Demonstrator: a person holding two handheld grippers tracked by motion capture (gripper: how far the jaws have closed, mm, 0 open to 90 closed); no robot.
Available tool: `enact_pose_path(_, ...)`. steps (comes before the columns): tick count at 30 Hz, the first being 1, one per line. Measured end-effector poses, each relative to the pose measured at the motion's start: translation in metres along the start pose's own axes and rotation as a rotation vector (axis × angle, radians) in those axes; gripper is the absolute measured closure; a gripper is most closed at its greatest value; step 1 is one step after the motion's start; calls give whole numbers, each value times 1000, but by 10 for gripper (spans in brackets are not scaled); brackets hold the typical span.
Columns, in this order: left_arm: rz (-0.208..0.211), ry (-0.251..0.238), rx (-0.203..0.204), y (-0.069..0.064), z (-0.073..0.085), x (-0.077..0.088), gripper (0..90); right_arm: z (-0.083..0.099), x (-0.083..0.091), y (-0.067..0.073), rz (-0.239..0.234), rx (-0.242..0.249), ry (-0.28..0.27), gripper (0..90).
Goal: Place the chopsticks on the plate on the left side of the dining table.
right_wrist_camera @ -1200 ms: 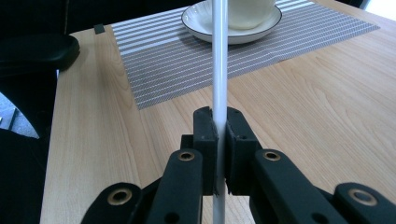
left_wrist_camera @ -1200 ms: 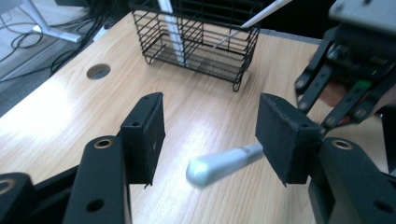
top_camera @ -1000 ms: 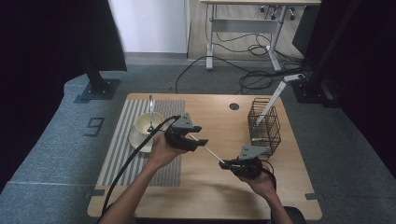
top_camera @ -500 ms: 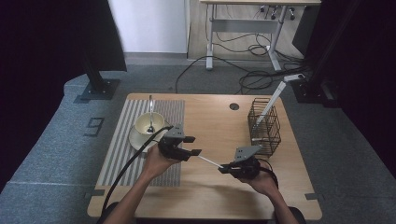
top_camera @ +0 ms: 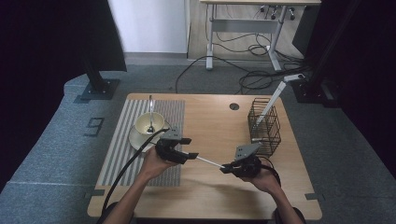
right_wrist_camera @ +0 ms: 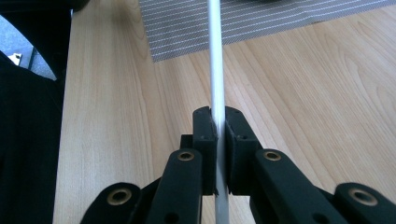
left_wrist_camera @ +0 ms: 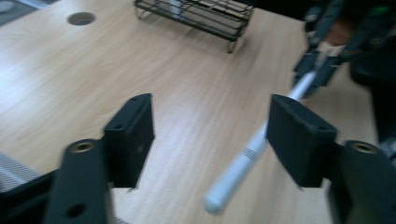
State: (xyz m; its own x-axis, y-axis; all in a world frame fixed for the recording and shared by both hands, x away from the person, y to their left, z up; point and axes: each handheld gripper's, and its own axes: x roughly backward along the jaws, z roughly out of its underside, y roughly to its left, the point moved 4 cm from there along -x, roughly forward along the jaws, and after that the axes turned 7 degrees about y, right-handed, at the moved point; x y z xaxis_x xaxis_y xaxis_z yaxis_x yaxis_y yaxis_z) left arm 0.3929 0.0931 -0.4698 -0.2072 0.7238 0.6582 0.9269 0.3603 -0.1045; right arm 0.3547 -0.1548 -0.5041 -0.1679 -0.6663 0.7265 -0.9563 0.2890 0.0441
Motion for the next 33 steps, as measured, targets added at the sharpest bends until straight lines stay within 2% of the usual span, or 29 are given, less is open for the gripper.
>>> enact_pose_path(2,13,27,-24,-4,1,-2,229,0,2,-2,-3,3,8,845)
enact_pose_path(3,13,45,-52,-7,2,-3,221,0,2,-3,-7,9,15,845)
enact_pose_path(6,-1,86,-134,-15,6,-8,270,-2,3,-4,-30,36,43,844)
enact_pose_path(8,-25,106,-176,-20,7,-12,315,-4,3,-3,-47,54,65,844)
enact_pose_path(12,-14,127,-208,-23,8,-15,444,-9,2,0,-67,91,106,844)
enact_pose_path(16,0,155,-251,-26,9,-15,543,-11,3,-1,-67,98,117,844)
enact_pose_path(22,19,180,-286,-27,12,-16,643,-12,4,-2,-75,107,123,844)
enact_pose_path(28,32,205,-311,-29,14,-18,705,-11,3,-1,-85,118,139,844)
enact_pose_path(33,75,228,-336,-30,17,-19,758,-11,1,-1,-94,126,151,837)
